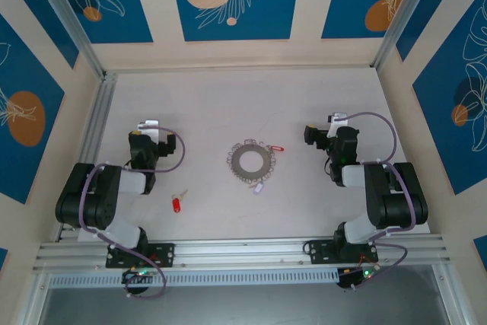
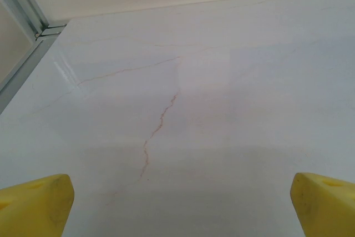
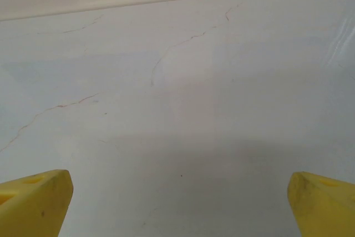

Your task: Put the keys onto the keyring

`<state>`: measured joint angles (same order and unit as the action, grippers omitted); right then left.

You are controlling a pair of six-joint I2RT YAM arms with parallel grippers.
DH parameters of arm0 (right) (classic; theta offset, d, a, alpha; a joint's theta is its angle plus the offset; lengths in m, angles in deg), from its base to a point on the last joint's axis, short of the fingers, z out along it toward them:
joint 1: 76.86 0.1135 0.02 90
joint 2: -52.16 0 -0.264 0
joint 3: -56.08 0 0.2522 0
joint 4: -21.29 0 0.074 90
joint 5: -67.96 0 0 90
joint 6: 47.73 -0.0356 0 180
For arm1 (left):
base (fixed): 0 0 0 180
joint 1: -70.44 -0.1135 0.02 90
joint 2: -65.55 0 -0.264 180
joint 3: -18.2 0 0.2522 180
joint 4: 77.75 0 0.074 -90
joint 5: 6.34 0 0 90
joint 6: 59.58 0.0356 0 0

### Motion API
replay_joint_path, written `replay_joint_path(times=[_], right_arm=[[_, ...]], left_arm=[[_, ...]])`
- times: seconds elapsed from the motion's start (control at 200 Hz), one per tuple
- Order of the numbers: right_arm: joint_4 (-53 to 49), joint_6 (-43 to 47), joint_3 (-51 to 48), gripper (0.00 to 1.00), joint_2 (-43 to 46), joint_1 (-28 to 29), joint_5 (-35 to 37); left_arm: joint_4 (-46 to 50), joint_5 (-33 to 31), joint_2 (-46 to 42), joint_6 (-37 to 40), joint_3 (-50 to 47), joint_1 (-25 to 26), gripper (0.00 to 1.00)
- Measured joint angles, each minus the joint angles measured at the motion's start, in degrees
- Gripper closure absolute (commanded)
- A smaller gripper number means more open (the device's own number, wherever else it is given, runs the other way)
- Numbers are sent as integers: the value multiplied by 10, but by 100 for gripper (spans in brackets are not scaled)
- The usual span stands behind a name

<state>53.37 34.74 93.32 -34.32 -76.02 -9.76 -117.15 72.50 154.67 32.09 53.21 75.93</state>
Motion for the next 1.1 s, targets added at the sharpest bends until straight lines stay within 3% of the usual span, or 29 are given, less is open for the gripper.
replay_joint_path(times=[0.91,1.015,1.1], right_arm=[[2,-4,-3,1,0,3,19],[14,-1,-19,1,4,14,33],[-35,18,-20,1,41,51,70]], left_arm=[[2,-4,-1,0,0,0,0],[49,-10,-44,2,0,3,0],[114,-18,-125,4,2,16,0]])
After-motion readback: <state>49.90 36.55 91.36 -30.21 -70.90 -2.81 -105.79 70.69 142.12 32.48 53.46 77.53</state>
